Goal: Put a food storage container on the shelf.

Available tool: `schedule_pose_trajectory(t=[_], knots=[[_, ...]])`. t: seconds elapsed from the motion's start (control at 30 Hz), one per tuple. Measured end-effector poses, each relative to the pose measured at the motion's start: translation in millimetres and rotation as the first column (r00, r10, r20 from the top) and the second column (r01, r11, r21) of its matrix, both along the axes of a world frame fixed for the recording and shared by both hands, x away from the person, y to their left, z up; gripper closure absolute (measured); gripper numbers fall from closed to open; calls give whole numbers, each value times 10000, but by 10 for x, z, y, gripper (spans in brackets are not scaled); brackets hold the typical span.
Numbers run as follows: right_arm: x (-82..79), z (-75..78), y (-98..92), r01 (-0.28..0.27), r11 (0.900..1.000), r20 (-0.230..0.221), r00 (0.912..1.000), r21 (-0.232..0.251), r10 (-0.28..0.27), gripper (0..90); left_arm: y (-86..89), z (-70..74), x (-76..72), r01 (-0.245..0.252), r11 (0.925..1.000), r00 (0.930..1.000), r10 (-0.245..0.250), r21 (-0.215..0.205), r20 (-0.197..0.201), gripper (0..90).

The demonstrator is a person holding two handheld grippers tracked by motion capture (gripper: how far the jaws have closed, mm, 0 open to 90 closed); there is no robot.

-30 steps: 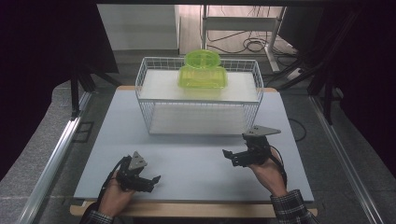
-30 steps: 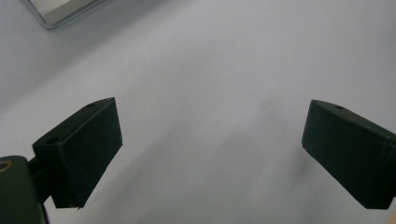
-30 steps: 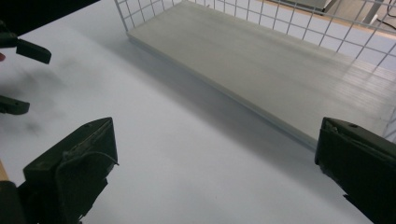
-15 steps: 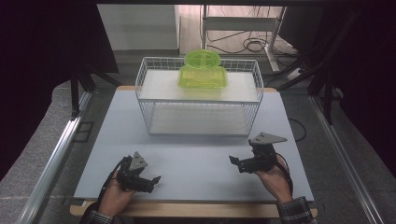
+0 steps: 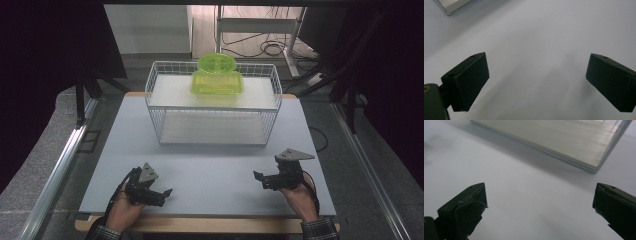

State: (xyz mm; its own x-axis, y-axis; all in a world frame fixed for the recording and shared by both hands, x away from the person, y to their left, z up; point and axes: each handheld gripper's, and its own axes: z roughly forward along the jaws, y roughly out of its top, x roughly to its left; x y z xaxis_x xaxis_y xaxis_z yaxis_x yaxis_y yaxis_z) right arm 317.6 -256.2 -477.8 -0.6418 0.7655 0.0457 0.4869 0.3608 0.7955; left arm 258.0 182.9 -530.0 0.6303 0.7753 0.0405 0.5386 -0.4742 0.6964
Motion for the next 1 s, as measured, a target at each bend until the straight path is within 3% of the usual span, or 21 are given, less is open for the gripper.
schedule_pose_trajectory(t=[0.4,0.83,1.0], knots=[[-32,-163,-130,352,9983,-139,9993,-462,-358,0,-13,-14,-1,62,10000,10000,-62,75,29,39],[-9,-332,-183,441,9972,-858,9951,-612,-493,0,-16,-21,-1,91,9999,9999,-92,100,106,30],[-1,-339,-180,509,9957,-853,9947,-769,-575,0,-10,-15,3,83,9999,9999,-84,112,94,30]])
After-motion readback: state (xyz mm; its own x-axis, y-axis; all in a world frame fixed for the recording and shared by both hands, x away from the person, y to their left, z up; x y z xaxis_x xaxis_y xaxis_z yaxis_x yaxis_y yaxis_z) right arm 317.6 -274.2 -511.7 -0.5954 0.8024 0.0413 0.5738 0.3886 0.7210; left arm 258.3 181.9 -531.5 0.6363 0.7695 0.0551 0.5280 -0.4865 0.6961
